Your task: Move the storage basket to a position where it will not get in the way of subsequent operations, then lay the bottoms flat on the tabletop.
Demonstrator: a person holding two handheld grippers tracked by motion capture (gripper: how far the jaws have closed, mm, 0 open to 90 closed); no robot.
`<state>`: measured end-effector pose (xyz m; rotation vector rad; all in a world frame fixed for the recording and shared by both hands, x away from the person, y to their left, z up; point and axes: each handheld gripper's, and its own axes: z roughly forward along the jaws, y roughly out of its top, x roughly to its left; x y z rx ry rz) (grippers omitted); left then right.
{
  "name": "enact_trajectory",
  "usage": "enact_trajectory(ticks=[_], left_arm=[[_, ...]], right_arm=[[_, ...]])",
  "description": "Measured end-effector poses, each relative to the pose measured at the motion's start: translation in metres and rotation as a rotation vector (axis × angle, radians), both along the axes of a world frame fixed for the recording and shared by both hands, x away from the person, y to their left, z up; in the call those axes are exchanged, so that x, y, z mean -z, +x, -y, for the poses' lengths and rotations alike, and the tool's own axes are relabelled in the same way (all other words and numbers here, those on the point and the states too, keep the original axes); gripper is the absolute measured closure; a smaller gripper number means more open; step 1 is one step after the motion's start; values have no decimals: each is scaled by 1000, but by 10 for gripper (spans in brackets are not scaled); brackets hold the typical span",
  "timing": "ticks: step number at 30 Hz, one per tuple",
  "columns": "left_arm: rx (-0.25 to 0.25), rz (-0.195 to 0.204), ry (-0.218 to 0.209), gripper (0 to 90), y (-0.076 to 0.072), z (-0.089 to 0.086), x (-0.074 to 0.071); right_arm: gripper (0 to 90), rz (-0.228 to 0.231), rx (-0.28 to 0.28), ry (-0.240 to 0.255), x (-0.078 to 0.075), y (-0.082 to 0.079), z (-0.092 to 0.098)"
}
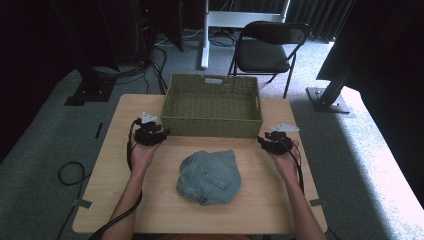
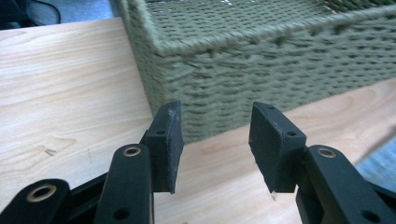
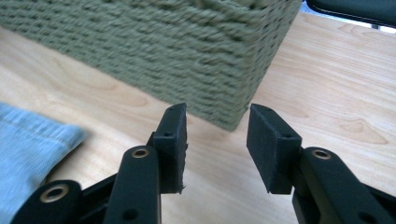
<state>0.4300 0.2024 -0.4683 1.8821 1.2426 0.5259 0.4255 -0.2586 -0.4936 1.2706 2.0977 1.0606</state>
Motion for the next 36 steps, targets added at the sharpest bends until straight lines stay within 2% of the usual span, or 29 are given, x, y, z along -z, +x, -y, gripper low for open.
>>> enact_trajectory(ticks=[3, 11, 12, 18, 27, 29, 32, 36], left_arm=[[17, 8, -2, 539, -7, 3, -2], [67, 13, -19, 530, -27, 11, -6], [79, 12, -26, 526, -30, 13, -8], [137, 32, -33, 519, -52, 21, -17], [223, 45, -22, 516, -79, 38, -25], [228, 53, -28, 517, -86, 41, -26], [241, 62, -70, 528, -95, 43, -27], [293, 67, -80, 528, -105, 49, -31]], right_arm=[[547, 3, -27, -13, 1, -11, -5], [528, 6, -65, -31, 2, -26, -15], [521, 6, -74, -31, 1, -32, -16], [507, 7, -102, -40, 2, -46, -20], [494, 9, -137, -56, 5, -64, -28], [494, 10, -140, -56, 5, -66, -28], [493, 10, -147, -56, 6, -69, -29], [493, 12, -154, -57, 6, -73, -32]])
